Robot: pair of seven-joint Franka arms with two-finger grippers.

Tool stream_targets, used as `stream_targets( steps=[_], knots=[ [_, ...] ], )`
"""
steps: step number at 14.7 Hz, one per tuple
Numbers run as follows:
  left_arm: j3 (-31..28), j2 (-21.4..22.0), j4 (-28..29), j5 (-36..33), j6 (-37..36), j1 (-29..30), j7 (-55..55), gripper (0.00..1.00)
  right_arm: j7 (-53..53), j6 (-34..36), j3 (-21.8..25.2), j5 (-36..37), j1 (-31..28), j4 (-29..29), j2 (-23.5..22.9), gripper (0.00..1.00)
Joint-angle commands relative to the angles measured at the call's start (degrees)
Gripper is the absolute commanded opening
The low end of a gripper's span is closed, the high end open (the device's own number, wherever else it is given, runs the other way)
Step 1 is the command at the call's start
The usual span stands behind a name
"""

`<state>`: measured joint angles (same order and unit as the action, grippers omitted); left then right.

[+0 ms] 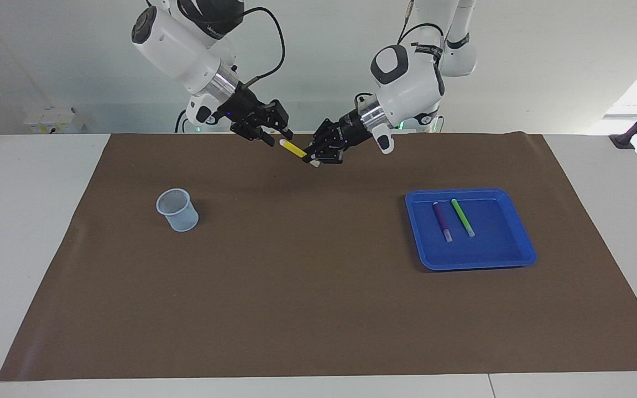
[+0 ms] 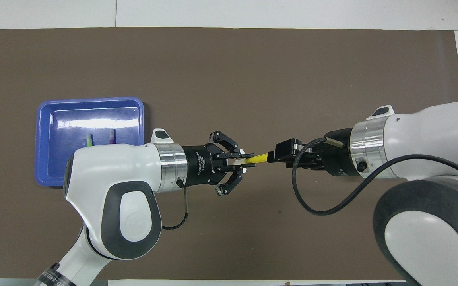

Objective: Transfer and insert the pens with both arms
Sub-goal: 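Grasp the yellow pen tip with the right gripper from the left gripper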

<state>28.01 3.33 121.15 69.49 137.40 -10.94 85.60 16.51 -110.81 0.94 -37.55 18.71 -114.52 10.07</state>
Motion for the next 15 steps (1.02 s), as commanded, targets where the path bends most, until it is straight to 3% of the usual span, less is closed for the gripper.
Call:
stream_targets(
  steps=[1,2,4,6,9,14,15],
  knots=[
    [-0.15,2.03,1.81,1.53,0.85,-0.13,0.36,0.0,-1.13,-1.6,-0.06,-0.16,0.28,-1.93,1.53,0.28],
    [-0.15,2.03,1.81,1.53,0.85,-0.13,0.44,0.0,-0.96,-1.69,-0.06,-0.16,0.36,-1.93,1.53,0.21],
    [-0.15,2.03,1.81,1.53,0.85,-0.13,0.44,0.0,-0.95,-1.69,-0.06,-0.16,0.37,-1.93,1.53,0.21],
    [-0.15,2.03,1.81,1.53,0.85,-0.13,0.36,0.0,-0.95,-1.69,-0.06,-0.16,0.37,-1.93,1.53,0.08],
    [-0.15,2.03,1.81,1.61,0.85,-0.13,0.44,0.0,-0.95,-1.77,-0.06,-0.16,0.37,-1.84,1.53,0.0],
    [-0.15,2.03,1.81,1.79,0.85,-0.04,0.36,0.0,-1.04,-1.77,-0.06,-0.16,0.28,-1.58,1.36,0.0],
    [-0.15,2.03,1.81,1.79,0.85,-0.04,0.36,0.0,-1.04,-1.77,-0.06,-0.16,0.28,-1.49,1.36,0.08]
  ],
)
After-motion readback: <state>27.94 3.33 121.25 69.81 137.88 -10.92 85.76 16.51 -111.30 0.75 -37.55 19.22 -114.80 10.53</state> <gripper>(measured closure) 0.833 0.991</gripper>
